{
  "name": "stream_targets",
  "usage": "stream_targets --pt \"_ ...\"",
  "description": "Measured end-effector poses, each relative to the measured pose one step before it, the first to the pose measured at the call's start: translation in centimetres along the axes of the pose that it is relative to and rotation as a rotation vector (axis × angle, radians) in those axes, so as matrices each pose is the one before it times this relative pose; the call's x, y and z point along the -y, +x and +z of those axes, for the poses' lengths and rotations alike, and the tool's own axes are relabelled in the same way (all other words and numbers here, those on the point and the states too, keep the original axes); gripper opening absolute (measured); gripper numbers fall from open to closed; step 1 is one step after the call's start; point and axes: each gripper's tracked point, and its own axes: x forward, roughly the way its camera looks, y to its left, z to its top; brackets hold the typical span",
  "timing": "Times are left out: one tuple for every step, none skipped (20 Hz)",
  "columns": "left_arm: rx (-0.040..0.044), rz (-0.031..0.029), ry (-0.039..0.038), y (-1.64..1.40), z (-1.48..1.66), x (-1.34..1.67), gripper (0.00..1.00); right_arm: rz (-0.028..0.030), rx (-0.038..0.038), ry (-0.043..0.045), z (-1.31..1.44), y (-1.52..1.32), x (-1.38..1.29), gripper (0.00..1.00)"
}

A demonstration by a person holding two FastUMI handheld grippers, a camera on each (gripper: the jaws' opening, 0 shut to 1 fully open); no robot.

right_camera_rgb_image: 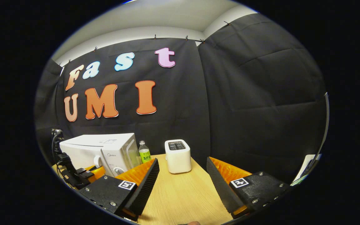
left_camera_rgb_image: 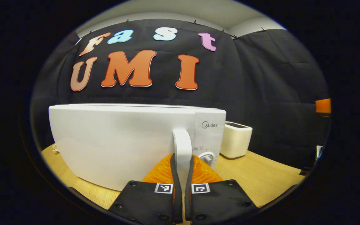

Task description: Open the microwave oven with the left hand, put the food in, and close the microwave oven.

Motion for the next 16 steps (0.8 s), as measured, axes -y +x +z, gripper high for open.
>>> stream_targets --pt "0.01056 -0.02158 0.02683 -1.408 0.261 0.247 0.07 0.00292 -0.00615 0.01002 -0.033 -0.038 -0.126 0.95" --pt "0.00872 -0.01919 0.01135 -1.480 -0.081 0.229 0.07 0.01019 -0.00728 0.01177 -0.214 -0.160 -0.418 0.95" --pt "-0.00467 -0.02384 -0.00618 -1.406 -0.140 -0.045 0.07 0.01463 -0.00365 0.01130 -0.079 -0.232 -0.530 0.95" --pt "0.00016 -0.02655 -0.01113 -1.327 -0.043 0.003 0.07 0.01523 -0.00057 0.00616 0.098 -0.285 -0.631 0.95" --pt "-0.01377 -0.02306 -0.00736 -1.336 -0.150 0.016 0.07 0.01002 0.00203 -0.00013 -0.024 -0.303 -0.353 0.95" --pt "-0.00937 -0.02114 0.01053 -1.353 0.038 0.009 0.07 0.00234 0.00450 -0.00471 0.141 -0.262 -0.233 0.94" --pt "-0.01049 -0.01361 0.02059 -1.412 0.038 -0.105 0.07 0.00135 0.00392 -0.00537 0.158 -0.319 -0.242 0.95" --pt "-0.00864 -0.01010 0.01136 -1.156 -0.074 -0.255 0.07 0.00433 0.00339 -0.00174 0.221 -0.422 -0.376 0.95" --pt "-0.00318 -0.01065 0.00023 -1.193 -0.052 -0.182 0.07 0.00669 0.00427 0.00321 0.121 -0.360 -0.433 0.95" --pt "-0.00363 -0.01041 -0.00857 -1.112 -0.122 -0.270 0.07 0.00767 0.00345 0.00569 0.304 -0.366 -0.528 0.95" --pt "-0.00429 -0.00702 -0.01160 -1.152 -0.047 -0.246 0.07 0.00634 0.00343 0.00494 0.110 -0.322 -0.463 0.94" --pt "-0.00102 -0.00090 -0.00695 -1.174 -0.059 -0.202 0.07 0.00448 0.00445 0.00174 0.105 -0.279 -0.460 0.95" --pt "-0.00439 0.00579 0.00365 -1.041 -0.007 -0.253 0.03 0.00460 0.00479 -0.00067 0.085 -0.376 -0.443 0.95" --pt "-0.00147 0.00997 0.01047 -1.079 -0.006 -0.322 0.07 0.00639 0.00353 -0.00241 0.080 -0.294 -0.613 0.95" --pt "0.00052 0.01117 0.01244 -1.136 -0.035 -0.404 0.07 0.00827 0.00177 -0.00249 -0.011 -0.448 -0.641 0.95" --pt "-0.00627 0.01244 0.00583 -0.958 -0.334 -0.485 0.07 0.00874 -0.00057 -0.00226 -0.045 -0.333 -0.723 0.94"
